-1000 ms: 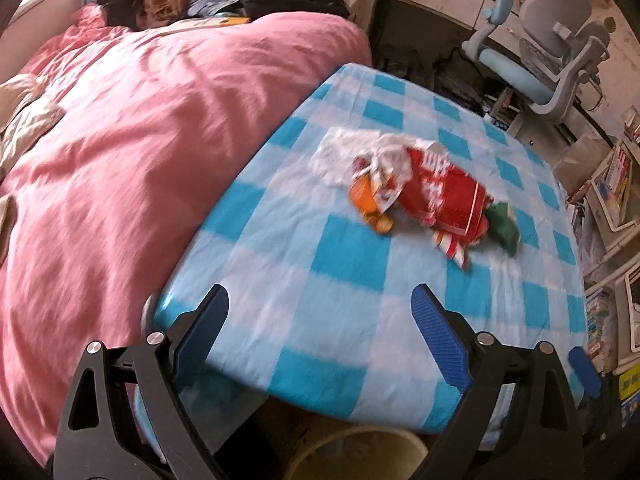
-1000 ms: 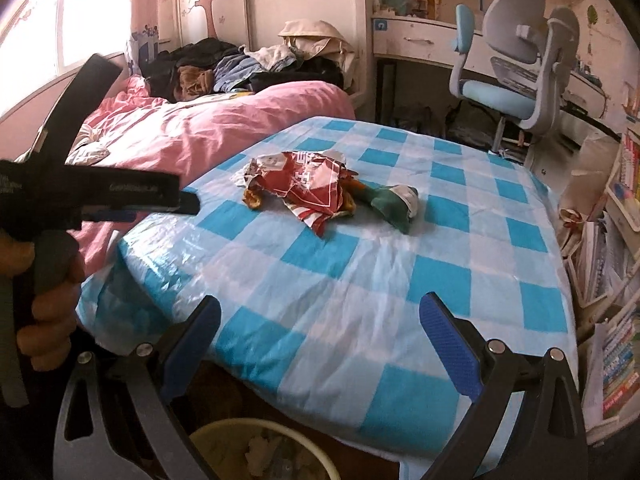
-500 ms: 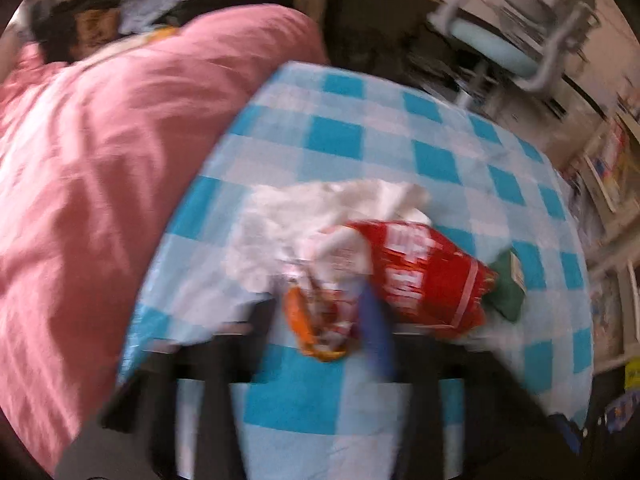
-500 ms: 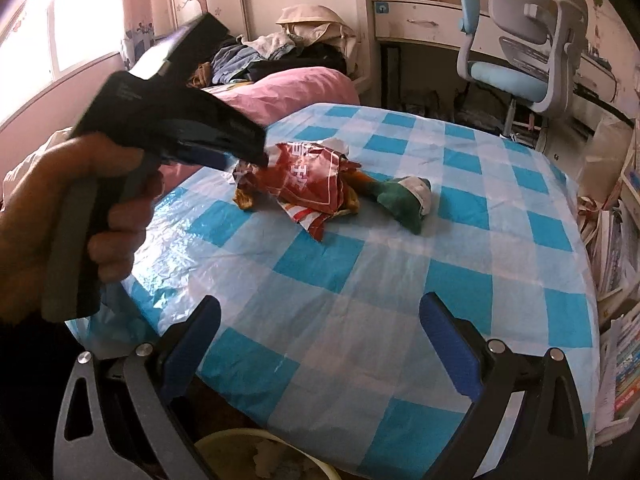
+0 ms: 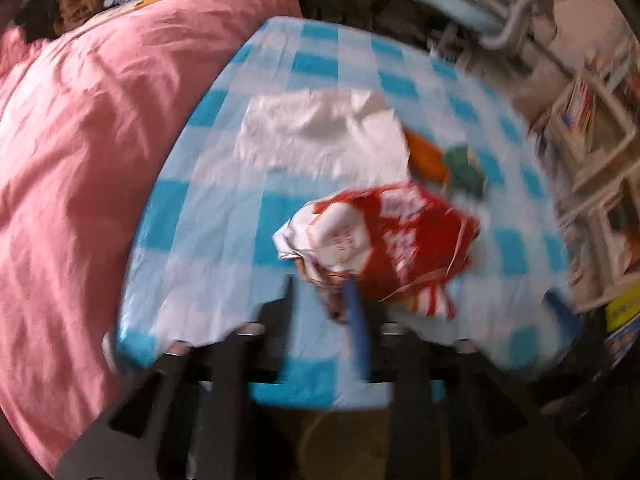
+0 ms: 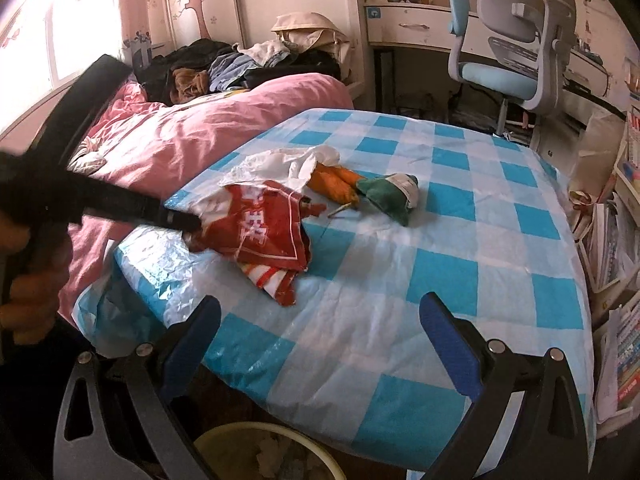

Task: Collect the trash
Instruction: 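Close the left tool on the red snack bag and lift it, then hold the red bag in the left tool while the right tool grasps the orange stick snack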

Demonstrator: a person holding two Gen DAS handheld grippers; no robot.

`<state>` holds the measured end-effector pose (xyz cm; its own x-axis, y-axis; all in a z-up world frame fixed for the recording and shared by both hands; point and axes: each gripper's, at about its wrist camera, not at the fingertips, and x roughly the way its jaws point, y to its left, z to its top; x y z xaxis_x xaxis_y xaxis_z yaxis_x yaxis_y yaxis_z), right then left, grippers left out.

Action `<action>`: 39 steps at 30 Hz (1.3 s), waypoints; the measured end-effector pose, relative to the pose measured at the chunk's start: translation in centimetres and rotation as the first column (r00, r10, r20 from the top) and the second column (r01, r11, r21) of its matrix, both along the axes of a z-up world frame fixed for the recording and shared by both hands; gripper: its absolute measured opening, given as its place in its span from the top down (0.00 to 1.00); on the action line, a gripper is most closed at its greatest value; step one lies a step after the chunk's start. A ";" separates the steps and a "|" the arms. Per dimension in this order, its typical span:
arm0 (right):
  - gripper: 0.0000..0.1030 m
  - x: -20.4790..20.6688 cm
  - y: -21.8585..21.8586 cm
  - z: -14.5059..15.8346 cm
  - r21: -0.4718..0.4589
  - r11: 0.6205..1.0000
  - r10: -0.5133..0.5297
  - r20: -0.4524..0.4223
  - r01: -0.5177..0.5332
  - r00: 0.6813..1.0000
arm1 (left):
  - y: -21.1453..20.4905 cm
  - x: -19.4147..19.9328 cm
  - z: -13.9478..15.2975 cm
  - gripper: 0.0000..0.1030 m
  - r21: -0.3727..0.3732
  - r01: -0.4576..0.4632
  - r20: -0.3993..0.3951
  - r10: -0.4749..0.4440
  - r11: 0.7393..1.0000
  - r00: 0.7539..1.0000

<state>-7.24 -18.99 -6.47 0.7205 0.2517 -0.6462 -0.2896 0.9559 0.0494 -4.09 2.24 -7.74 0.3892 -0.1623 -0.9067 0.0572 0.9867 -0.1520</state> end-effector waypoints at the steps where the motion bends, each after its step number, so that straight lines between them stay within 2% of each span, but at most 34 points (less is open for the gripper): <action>1: 0.08 -0.1 -0.1 0.0 0.002 1.000 -0.002 0.002 0.002 1.000 | -0.1 -0.5 0.3 0.41 0.049 -0.002 0.021 0.001 0.999 1.000; 4: 0.08 -0.4 -0.5 0.0 0.006 1.000 -0.011 0.003 0.011 1.000 | -0.5 -1.1 1.7 0.26 0.159 0.008 0.113 -0.027 0.987 0.993; 6: 0.08 -0.4 -0.7 -0.2 0.009 1.000 -0.017 -0.002 0.017 1.000 | -0.8 -0.9 2.4 0.24 0.206 0.039 0.152 -0.071 0.978 0.986; 8: 0.08 -0.4 -0.8 -0.3 0.009 1.000 -0.019 -0.006 0.019 1.000 | -1.2 -0.3 2.9 0.23 0.221 0.069 0.174 -0.109 0.973 0.979; 10: 0.08 -0.3 -0.8 -0.5 0.008 1.000 -0.019 -0.011 0.019 1.000 | -2.0 0.6 3.2 0.20 0.264 0.124 0.188 -0.177 0.957 0.966; 12: 0.08 -0.4 -0.7 -0.5 0.009 1.000 -0.016 -0.012 0.017 1.000 | -2.6 1.6 3.1 0.17 0.282 0.170 0.179 -0.225 0.944 0.958; 17: 0.08 0.0 -0.3 -0.8 0.007 1.000 -0.007 -0.023 0.007 1.000 | -4.3 4.3 0.8 0.18 0.269 0.249 0.076 -0.279 0.930 0.957; 18: 0.08 0.0 -0.2 -0.8 0.007 1.000 -0.004 -0.022 0.004 1.000 | -4.7 4.3 0.4 0.24 0.268 0.271 0.063 -0.298 0.924 0.953; 19: 0.08 0.0 0.0 -0.8 0.004 1.000 0.000 -0.019 0.000 1.000 | -5.1 4.2 0.0 0.41 0.259 0.295 0.044 -0.317 0.920 0.947; 20: 0.08 0.0 0.1 -0.8 0.002 1.000 0.002 -0.017 -0.002 1.000 | -5.4 4.0 -0.4 0.51 0.244 0.316 0.023 -0.331 0.917 0.943; 22: 0.08 0.0 0.2 -0.8 -0.001 1.000 0.006 -0.016 -0.006 1.000 | -5.7 3.4 -0.4 0.65 0.255 0.324 0.035 -0.343 0.911 0.939; 24: 0.08 -0.1 0.3 -0.9 -0.002 1.000 0.006 -0.016 -0.006 1.000 | -5.0 3.2 0.4 0.75 0.214 0.297 0.067 -0.317 0.931 0.946; 25: 0.08 -0.2 0.2 -0.9 -0.003 1.000 0.004 -0.016 -0.004 1.000 | -4.1 3.2 1.0 0.79 0.174 0.260 0.086 -0.277 0.950 0.957; 27: 0.08 -0.4 0.0 -0.8 -0.003 1.000 -0.004 -0.012 0.004 1.000 | -1.7 3.3 2.3 0.81 0.085 0.152 0.129 -0.163 0.985 0.978; 29: 0.08 -0.5 0.0 -0.8 -0.003 1.000 -0.009 -0.010 0.009 1.000 | 0.0 3.1 3.1 0.82 -0.001 0.090 0.148 -0.088 0.996 0.985; 31: 0.08 -0.5 -0.1 -0.8 -0.006 1.000 -0.013 -0.009 0.013 1.000 | 1.6 2.8 3.4 0.83 -0.082 0.027 0.150 -0.015 0.996 0.989; 34: 0.08 -0.7 -0.1 -0.8 -0.007 1.000 -0.015 -0.008 0.015 1.000 | 2.8 2.0 3.9 0.83 -0.149 -0.030 0.168 0.055 0.988 0.984; 36: 0.08 -0.8 0.0 -0.7 -0.003 1.000 -0.010 -0.003 0.010 1.000 | 3.5 1.1 4.6 0.83 -0.168 -0.072 0.209 0.107 0.983 0.972; 39: 0.08 -1.0 0.5 -0.6 0.008 1.000 0.011 0.003 -0.011 1.000 | 4.5 -0.5 6.1 0.83 -0.208 -0.125 0.286 0.182 0.970 0.941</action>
